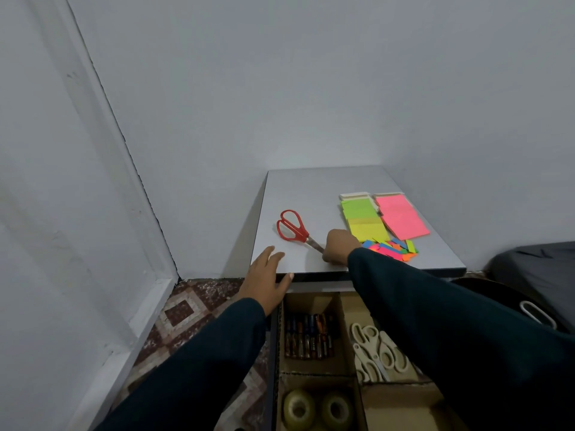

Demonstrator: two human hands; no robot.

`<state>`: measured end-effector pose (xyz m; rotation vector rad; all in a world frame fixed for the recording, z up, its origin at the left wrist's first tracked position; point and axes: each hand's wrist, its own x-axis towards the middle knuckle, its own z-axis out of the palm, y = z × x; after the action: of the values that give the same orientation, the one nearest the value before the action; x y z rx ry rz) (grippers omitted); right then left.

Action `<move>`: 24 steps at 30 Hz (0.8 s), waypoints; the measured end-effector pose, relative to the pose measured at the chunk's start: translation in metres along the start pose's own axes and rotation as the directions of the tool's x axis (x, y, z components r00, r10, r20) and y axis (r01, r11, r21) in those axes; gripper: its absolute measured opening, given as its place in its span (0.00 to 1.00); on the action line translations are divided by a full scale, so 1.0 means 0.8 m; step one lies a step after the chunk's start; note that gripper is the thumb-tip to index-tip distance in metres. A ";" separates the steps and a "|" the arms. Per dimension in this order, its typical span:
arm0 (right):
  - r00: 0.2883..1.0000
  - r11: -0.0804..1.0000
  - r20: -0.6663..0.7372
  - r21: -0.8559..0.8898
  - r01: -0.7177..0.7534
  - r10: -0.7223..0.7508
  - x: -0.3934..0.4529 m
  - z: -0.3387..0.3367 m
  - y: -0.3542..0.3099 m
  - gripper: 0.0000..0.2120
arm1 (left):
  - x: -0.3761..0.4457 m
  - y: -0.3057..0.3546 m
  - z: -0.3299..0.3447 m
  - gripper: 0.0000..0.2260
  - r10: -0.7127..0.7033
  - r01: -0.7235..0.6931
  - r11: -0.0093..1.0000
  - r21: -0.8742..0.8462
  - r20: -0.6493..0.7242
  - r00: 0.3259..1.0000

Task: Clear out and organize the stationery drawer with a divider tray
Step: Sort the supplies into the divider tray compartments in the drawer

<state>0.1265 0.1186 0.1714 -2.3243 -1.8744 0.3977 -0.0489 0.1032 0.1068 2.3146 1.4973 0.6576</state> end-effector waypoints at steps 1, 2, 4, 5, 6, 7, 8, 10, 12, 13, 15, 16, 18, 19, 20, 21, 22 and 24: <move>1.000 1.000 -0.005 0.007 -0.002 0.003 -0.006 -0.003 0.004 0.12 | -0.005 0.003 -0.001 0.25 0.009 -0.009 1.000 -0.001 -0.007 1.000; 1.000 1.000 -0.004 0.015 -0.009 0.009 -0.011 -0.005 0.007 0.12 | -0.008 0.004 -0.003 0.26 0.018 -0.018 1.000 0.006 -0.013 1.000; 1.000 0.999 0.011 0.035 -0.026 0.026 -0.022 -0.008 0.016 0.12 | -0.016 0.010 -0.007 0.29 0.047 -0.045 0.997 0.058 -0.031 0.998; 0.999 0.998 0.026 0.047 -0.032 0.030 -0.028 -0.010 0.022 0.11 | -0.019 0.014 -0.010 0.30 0.067 -0.063 0.994 0.092 -0.044 0.997; 0.998 0.998 0.048 0.056 -0.038 0.036 -0.033 -0.011 0.027 0.11 | -0.021 0.016 -0.012 0.31 0.085 -0.078 0.990 0.116 -0.057 0.995; 0.997 0.997 0.073 0.066 -0.040 0.035 -0.040 -0.013 0.031 0.11 | -0.023 0.019 -0.015 0.32 0.103 -0.094 0.987 0.130 -0.068 0.992; 0.993 0.995 0.112 0.083 -0.048 0.038 -0.049 -0.015 0.036 0.11 | -0.026 0.022 -0.018 0.33 0.119 -0.108 0.984 0.139 -0.074 0.990; 0.981 0.994 0.190 0.096 -0.047 0.028 -0.064 -0.014 0.044 0.12 | -0.030 0.027 -0.021 0.36 0.132 -0.120 0.980 0.160 -0.070 0.989; 0.974 0.993 0.225 0.113 -0.031 0.005 -0.079 -0.011 0.056 0.08 | -0.037 0.034 -0.020 0.40 0.120 -0.110 0.977 0.180 -0.043 0.992; 0.972 0.989 0.233 0.145 -0.035 0.000 -0.086 -0.008 0.062 0.04 | -0.042 0.038 -0.019 0.42 0.108 -0.102 0.978 0.184 -0.027 0.994; 0.969 0.982 0.247 0.185 -0.047 0.000 -0.101 -0.004 0.074 0.03 | -0.052 0.045 -0.012 0.44 0.102 -0.099 0.977 0.188 -0.007 0.995; 0.967 0.982 0.256 0.184 -0.048 0.000 -0.108 -0.001 0.080 0.04 | -0.060 0.048 -0.007 0.45 0.107 -0.105 0.976 0.192 0.002 0.994; 0.966 0.985 0.259 0.167 -0.048 0.004 -0.118 0.006 0.093 0.05 | -0.073 0.053 0.005 0.45 0.116 -0.119 0.974 0.192 0.023 0.993; 0.964 0.987 0.266 0.151 -0.053 0.011 -0.123 0.008 0.098 0.04 | -0.079 0.054 0.011 0.46 0.119 -0.125 0.974 0.190 0.040 0.992; 0.963 0.989 0.269 0.138 -0.058 0.019 -0.128 0.011 0.106 0.04 | -0.086 0.055 0.017 0.46 0.125 -0.134 0.973 0.187 0.060 0.990; 0.962 0.990 0.273 0.126 -0.069 0.032 -0.131 0.016 0.115 0.06 | -0.092 0.056 0.025 0.46 0.131 -0.143 0.972 0.185 0.078 0.988; 0.958 0.991 0.285 0.107 -0.077 0.044 -0.134 0.018 0.122 0.07 | -0.097 0.056 0.030 0.46 0.135 -0.149 0.972 0.182 0.090 0.987; 0.950 0.993 0.302 0.068 -0.100 0.075 -0.141 0.025 0.137 0.06 | -0.105 0.057 0.041 0.46 0.123 -0.143 0.975 0.168 0.127 0.984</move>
<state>0.2019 -0.0167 0.1374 -2.4086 -1.8353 0.8659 -0.0255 0.0077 0.0838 2.5567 1.4085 0.4282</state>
